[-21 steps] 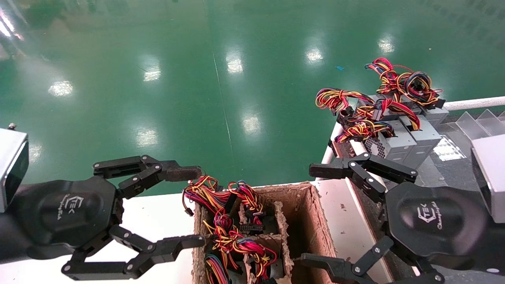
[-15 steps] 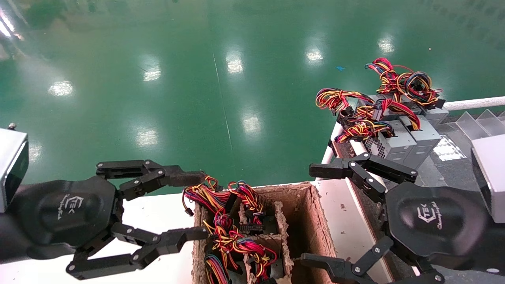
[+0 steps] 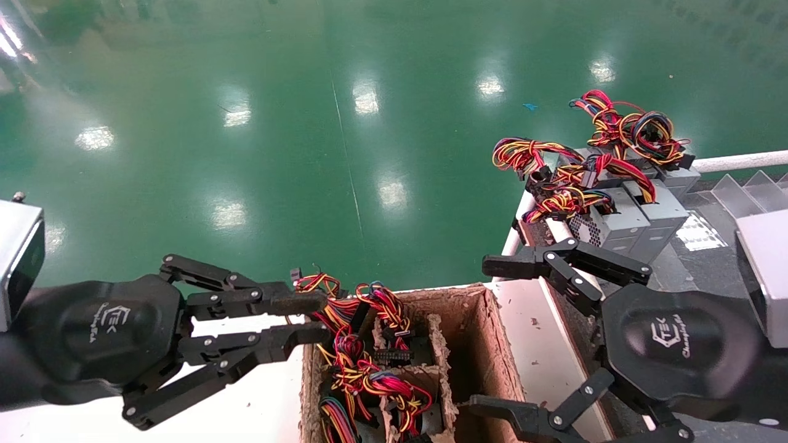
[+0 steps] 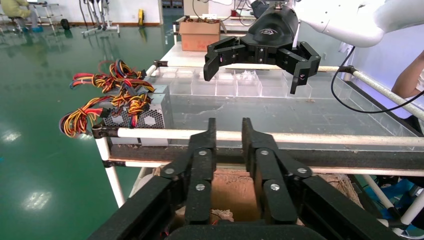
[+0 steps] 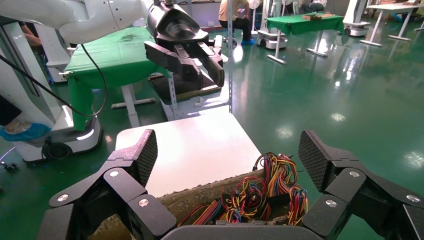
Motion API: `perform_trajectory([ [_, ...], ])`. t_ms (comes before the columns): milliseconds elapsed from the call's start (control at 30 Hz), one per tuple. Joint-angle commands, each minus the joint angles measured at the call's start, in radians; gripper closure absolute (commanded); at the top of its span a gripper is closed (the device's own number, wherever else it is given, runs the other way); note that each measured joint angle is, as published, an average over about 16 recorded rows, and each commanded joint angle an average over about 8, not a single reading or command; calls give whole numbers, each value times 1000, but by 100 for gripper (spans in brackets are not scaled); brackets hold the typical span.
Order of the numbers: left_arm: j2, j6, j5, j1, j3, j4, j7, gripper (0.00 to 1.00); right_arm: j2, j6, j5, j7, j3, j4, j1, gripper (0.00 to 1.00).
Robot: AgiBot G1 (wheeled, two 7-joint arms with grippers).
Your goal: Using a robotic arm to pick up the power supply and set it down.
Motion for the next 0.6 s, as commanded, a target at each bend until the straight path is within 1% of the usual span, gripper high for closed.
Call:
perform_trajectory([
  [33, 0, 0, 0, 0, 0, 0, 0, 100, 0, 0, 0, 0, 0, 0, 0, 0],
  [233, 0, 0, 0, 0, 0, 0, 0, 100, 0, 0, 0, 0, 0, 0, 0, 0],
  [267, 0, 0, 0, 0, 0, 0, 0, 98, 0, 0, 0, 0, 0, 0, 0, 0],
  [500, 0, 0, 0, 0, 0, 0, 0, 10, 0, 0, 0, 0, 0, 0, 0, 0],
  [533, 0, 0, 0, 0, 0, 0, 0, 0, 0, 0, 0, 0, 0, 0, 0, 0],
  [600, 0, 0, 0, 0, 0, 0, 0, 0, 0, 0, 0, 0, 0, 0, 0, 0],
])
